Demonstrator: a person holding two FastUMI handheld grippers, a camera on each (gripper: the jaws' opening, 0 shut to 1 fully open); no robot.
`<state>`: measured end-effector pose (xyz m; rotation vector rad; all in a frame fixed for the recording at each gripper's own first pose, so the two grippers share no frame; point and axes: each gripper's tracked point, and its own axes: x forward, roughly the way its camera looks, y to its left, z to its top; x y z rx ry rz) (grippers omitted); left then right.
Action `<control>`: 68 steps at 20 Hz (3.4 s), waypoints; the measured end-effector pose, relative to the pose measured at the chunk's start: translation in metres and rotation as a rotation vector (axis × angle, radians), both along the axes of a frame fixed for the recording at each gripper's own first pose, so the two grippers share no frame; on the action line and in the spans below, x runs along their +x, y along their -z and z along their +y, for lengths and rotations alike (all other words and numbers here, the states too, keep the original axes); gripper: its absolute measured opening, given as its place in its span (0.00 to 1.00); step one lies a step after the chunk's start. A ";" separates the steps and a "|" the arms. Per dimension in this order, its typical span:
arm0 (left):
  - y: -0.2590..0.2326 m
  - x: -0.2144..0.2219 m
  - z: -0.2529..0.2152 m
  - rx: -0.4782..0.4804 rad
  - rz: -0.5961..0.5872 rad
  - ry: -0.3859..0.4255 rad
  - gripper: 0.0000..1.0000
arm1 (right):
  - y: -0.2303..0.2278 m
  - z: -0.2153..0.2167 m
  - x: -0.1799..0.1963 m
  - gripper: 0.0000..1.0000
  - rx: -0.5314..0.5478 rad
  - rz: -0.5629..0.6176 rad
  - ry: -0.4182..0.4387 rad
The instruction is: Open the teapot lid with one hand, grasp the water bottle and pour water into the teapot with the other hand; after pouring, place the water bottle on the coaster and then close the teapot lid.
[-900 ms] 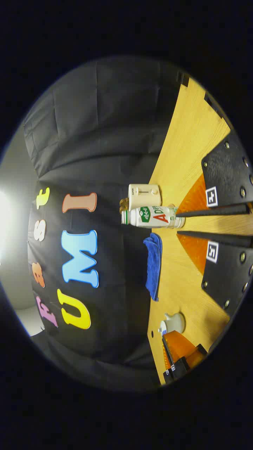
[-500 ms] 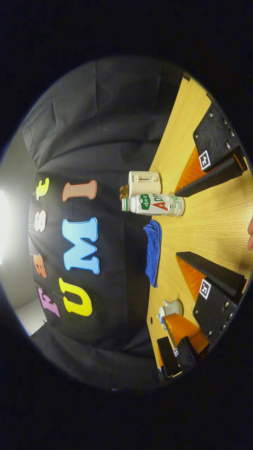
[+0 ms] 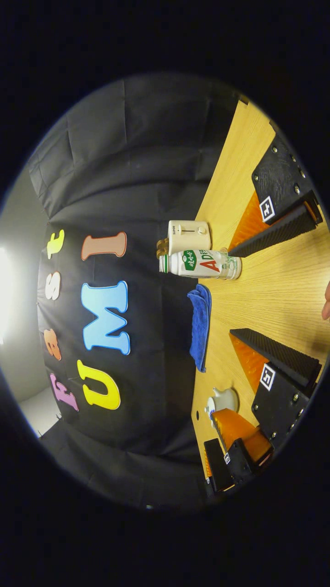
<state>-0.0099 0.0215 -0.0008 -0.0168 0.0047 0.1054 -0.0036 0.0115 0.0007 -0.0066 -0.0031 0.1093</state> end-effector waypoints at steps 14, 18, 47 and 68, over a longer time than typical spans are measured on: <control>0.007 0.043 0.041 -0.018 0.045 0.036 0.96 | 0.002 0.016 0.011 0.96 -0.034 0.019 -0.052; -0.011 0.075 0.058 0.036 0.028 0.026 0.98 | 0.006 0.017 0.016 0.96 -0.072 0.044 -0.061; 0.027 0.149 0.095 0.019 0.147 0.014 0.19 | -0.004 0.000 0.021 0.96 -0.030 0.057 -0.064; -0.045 0.109 0.073 -0.007 -0.073 0.117 0.19 | -0.025 -0.046 0.153 0.96 -0.073 0.007 0.073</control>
